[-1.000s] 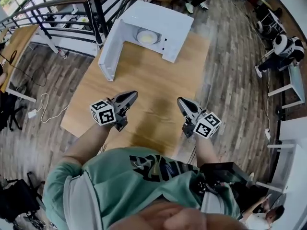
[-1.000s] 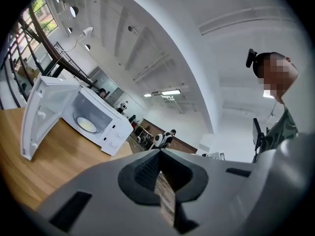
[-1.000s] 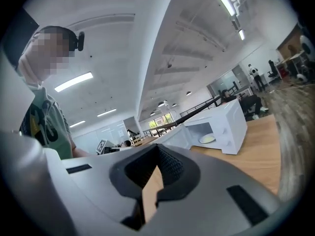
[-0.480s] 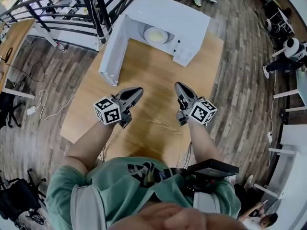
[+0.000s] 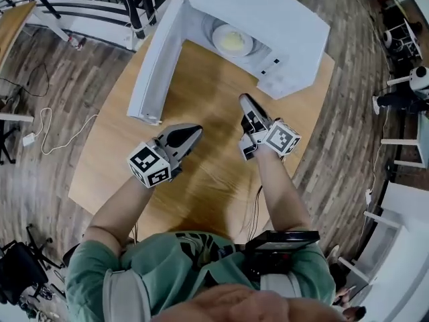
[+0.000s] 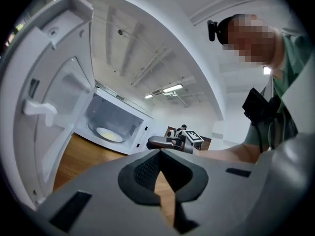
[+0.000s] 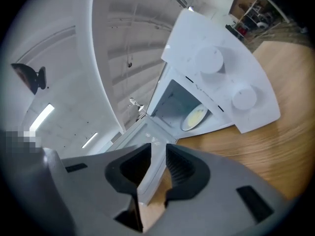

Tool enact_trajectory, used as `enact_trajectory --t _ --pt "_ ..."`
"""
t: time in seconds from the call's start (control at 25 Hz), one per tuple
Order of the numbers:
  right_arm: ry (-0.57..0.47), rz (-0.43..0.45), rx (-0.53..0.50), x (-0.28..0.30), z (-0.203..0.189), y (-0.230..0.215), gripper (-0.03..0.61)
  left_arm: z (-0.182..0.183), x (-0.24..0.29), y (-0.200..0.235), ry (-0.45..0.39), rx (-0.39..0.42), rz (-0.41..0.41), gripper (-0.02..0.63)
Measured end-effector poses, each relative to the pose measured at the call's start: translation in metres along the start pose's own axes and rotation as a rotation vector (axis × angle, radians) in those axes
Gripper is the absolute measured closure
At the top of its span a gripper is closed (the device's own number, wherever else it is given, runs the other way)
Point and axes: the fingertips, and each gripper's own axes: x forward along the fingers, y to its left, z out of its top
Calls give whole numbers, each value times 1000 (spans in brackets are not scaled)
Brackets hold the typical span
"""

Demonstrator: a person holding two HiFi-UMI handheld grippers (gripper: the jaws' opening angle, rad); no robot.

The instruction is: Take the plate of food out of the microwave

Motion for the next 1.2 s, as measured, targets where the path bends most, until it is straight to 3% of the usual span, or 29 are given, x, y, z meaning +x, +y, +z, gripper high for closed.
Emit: enact_trajectory --t 0.2,0.56,0.8,1.2 --pt "-3 44 83 43 -4 -23 503 -11 13 17 -32 25 2 618" --pt "-66 -5 292 92 13 -87 503 -22 36 40 -59 14 -21 618" --pt "-109 27 379 130 23 -104 503 -30 37 51 -39 29 -38 619" --pt "-195 -39 443 150 23 -122 503 -35 24 53 -41 -25 -73 618"
